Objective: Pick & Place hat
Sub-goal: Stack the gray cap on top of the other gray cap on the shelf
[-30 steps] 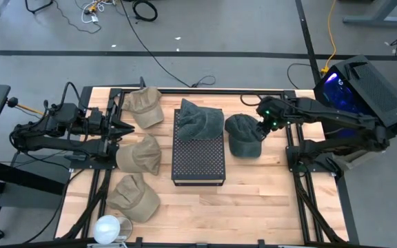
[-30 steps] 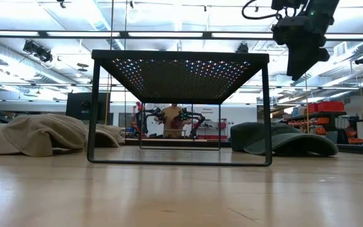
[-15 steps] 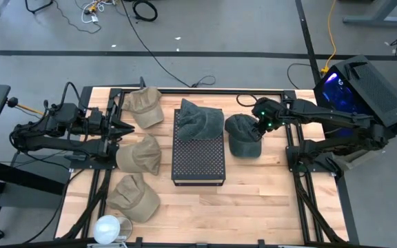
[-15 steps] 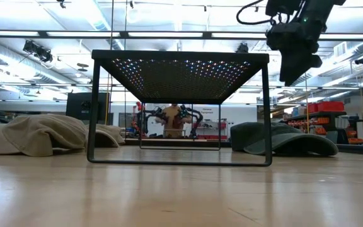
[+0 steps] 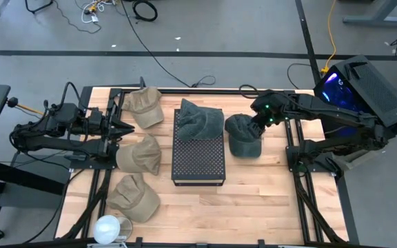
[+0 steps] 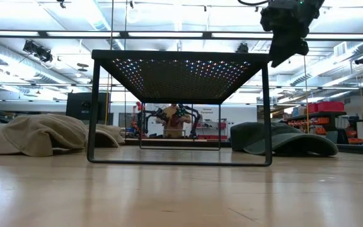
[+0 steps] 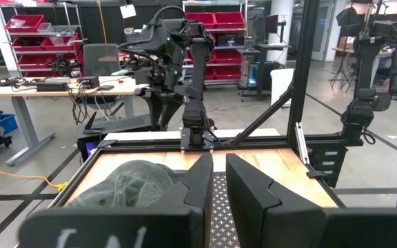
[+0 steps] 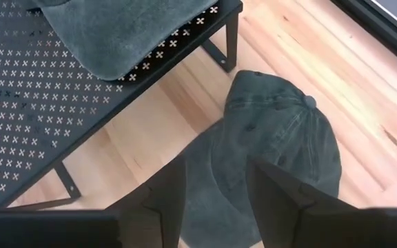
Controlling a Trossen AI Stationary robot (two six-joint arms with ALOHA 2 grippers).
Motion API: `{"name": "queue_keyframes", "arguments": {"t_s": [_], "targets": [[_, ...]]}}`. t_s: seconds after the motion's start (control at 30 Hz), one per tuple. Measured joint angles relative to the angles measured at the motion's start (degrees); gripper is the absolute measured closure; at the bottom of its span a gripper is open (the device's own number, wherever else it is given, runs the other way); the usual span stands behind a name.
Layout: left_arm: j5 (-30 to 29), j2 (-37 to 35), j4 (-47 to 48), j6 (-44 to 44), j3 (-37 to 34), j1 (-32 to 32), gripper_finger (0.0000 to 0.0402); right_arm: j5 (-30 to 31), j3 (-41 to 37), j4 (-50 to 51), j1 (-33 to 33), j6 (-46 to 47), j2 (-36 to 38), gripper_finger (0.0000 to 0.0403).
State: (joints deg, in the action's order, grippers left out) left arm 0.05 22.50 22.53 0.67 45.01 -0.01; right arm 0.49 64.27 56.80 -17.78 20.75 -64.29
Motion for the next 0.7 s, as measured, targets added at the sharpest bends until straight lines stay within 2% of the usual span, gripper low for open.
{"name": "queue_keyframes", "arguments": {"t_s": [0.7], "targets": [[0.0, 0.0, 0.0, 0.0, 0.0, 0.0, 0.0353, 0.0, 0.0, -1.5, 0.0, -0.5, 0.0, 0.025]]}}
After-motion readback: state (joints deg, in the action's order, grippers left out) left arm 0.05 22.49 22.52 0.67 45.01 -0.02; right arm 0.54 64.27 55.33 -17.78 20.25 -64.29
